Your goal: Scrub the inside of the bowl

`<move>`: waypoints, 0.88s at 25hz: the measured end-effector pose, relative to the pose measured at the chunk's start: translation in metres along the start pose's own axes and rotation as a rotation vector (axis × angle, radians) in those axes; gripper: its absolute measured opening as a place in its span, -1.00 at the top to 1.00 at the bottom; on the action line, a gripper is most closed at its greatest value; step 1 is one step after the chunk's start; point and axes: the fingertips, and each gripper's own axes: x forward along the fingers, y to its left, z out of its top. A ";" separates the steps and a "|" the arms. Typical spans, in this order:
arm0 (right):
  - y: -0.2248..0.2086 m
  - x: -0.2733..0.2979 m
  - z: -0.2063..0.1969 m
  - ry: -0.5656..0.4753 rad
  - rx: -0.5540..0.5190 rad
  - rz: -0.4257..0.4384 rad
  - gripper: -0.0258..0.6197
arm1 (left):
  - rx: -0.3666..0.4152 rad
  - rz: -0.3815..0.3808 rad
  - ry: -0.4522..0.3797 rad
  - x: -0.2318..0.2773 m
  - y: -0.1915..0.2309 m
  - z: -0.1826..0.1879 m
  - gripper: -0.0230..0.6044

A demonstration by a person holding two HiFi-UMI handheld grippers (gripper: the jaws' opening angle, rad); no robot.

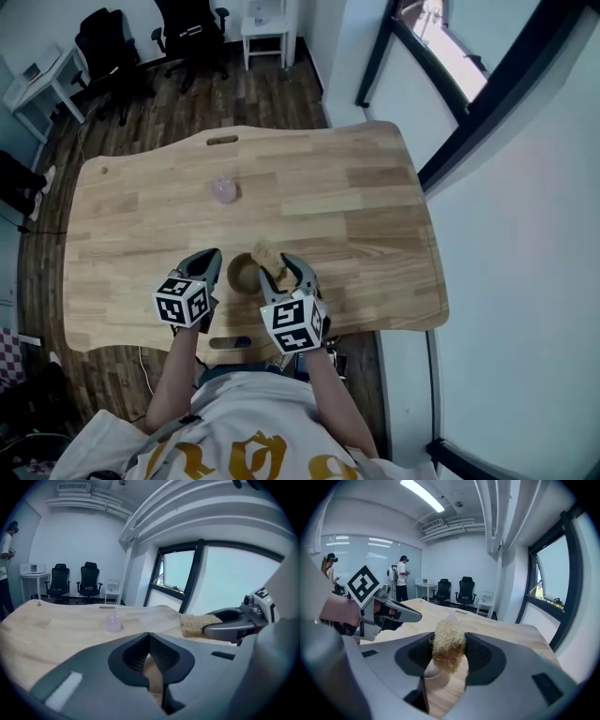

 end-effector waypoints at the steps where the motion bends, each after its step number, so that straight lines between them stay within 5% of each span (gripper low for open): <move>1: 0.002 -0.003 0.005 -0.026 0.008 -0.001 0.35 | 0.006 -0.010 -0.028 -0.006 -0.007 0.009 0.92; 8: 0.006 -0.029 0.033 -0.152 0.018 -0.054 0.35 | 0.106 0.011 -0.208 -0.046 -0.031 0.050 0.92; 22: -0.003 -0.045 0.035 -0.184 0.037 -0.111 0.35 | 0.108 0.021 -0.247 -0.062 -0.038 0.055 0.92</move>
